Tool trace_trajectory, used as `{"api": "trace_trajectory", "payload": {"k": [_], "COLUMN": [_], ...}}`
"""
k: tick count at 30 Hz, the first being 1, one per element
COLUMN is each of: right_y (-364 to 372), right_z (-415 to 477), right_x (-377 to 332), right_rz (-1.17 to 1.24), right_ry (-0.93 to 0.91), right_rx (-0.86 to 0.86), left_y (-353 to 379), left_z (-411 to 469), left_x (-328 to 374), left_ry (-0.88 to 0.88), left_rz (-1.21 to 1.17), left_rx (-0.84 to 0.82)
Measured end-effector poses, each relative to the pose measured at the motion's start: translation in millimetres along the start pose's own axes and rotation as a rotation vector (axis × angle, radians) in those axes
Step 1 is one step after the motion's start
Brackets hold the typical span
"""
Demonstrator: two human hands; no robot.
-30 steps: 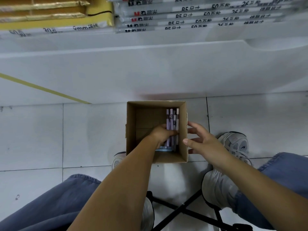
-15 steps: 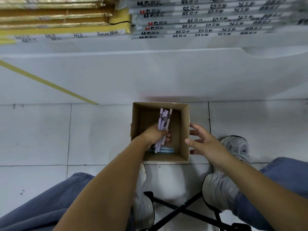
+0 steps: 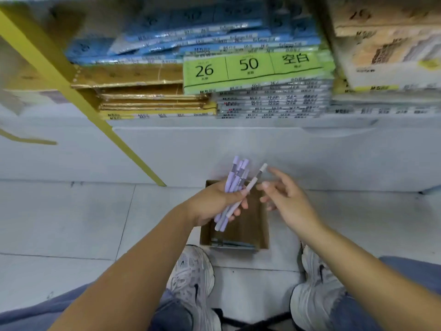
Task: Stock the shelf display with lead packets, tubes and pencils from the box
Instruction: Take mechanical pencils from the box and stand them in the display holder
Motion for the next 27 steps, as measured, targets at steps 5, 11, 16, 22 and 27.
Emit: {"api": "trace_trajectory", "payload": {"k": [5, 11, 16, 22, 27], "right_y": [-11.6, -30.1, -41.0, -47.8, -68.5], "right_z": [-32.0, -71.2, -96.8, -112.1, -124.7], "right_x": [-84.1, -170.3, -239.5, -313.6, -367.3], "right_rz": [0.153, 0.199, 0.259, 0.249, 0.256], "right_ry": [-0.234, -0.446, -0.614, -0.768, -0.994], "right_rx": [0.048, -0.001, -0.008, -0.021, 0.141], "left_y": [16.2, 33.7, 46.5, 45.1, 19.4], "left_z": [-24.5, -56.8, -71.5, -62.3, -46.5], "left_x": [89.8, 189.4, 260.6, 324.2, 340.6], "left_ry": [0.181, 0.375, 0.55, 0.743, 0.826], "left_rz": [0.048, 0.238, 0.297, 0.221, 0.09], "left_rx": [-0.044, -0.066, -0.029, 0.061, 0.338]}}
Point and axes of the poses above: each hand's wrist, its own z-axis towards the middle knuckle, its own y-axis out of the palm, x = y × z, the point moved 4 cm from there along z, towards the middle knuckle, and after that the axes turned 13 degrees about y, right-handed, at the moved point
